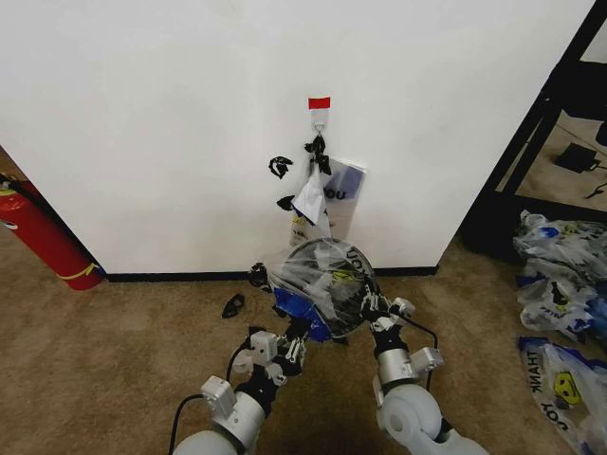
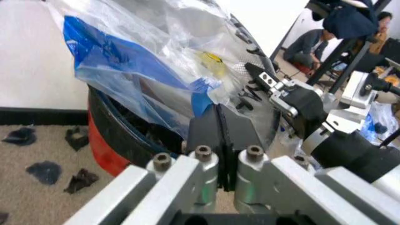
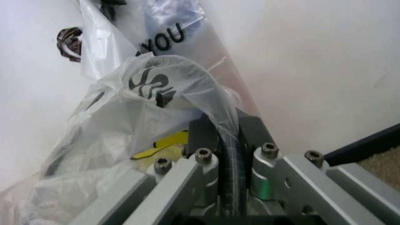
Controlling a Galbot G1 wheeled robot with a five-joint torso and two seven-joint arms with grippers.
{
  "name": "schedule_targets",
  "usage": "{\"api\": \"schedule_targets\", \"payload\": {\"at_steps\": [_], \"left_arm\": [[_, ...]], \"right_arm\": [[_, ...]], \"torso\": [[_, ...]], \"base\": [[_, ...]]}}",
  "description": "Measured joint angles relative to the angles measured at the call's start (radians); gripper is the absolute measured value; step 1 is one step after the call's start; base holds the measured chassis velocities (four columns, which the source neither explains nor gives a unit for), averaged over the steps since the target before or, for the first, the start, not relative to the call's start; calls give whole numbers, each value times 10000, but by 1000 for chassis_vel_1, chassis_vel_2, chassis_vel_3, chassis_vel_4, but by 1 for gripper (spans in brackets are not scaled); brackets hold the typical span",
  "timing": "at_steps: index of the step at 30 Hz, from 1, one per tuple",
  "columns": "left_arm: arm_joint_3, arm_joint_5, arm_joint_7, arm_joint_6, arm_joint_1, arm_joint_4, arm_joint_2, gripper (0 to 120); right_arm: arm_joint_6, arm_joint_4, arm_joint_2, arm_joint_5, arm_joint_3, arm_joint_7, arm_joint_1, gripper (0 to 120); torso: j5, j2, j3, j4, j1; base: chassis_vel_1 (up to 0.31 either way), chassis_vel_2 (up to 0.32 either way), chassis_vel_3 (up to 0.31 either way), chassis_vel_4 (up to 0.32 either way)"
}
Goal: Pick up the garbage bag from the wall and place it over the trash bin.
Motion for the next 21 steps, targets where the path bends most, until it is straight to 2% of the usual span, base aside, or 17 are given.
{"api": "schedule_targets", "payload": {"at_steps": [9,16,19,21], "left_arm": [[-5,-22,412,-382,-202,378,-8,0],[-143,261,413,-501,-90,415,242,0],[-161,384,419,-553,-58,405,286,14],[-161,397,419,-555,-55,394,275,16]], "right_arm": [[-38,4,57,199,39,4,14,1],[-63,47,65,191,89,-1,-5,1],[-94,68,69,175,110,1,-7,1],[-103,75,69,168,109,2,-8,1]], "torso": [[0,0,0,0,0],[0,0,0,1,0],[0,0,0,0,0],[0,0,0,0,0]], "base": [[0,0,0,0],[0,0,0,0],[0,0,0,0],[0,0,0,0]]}}
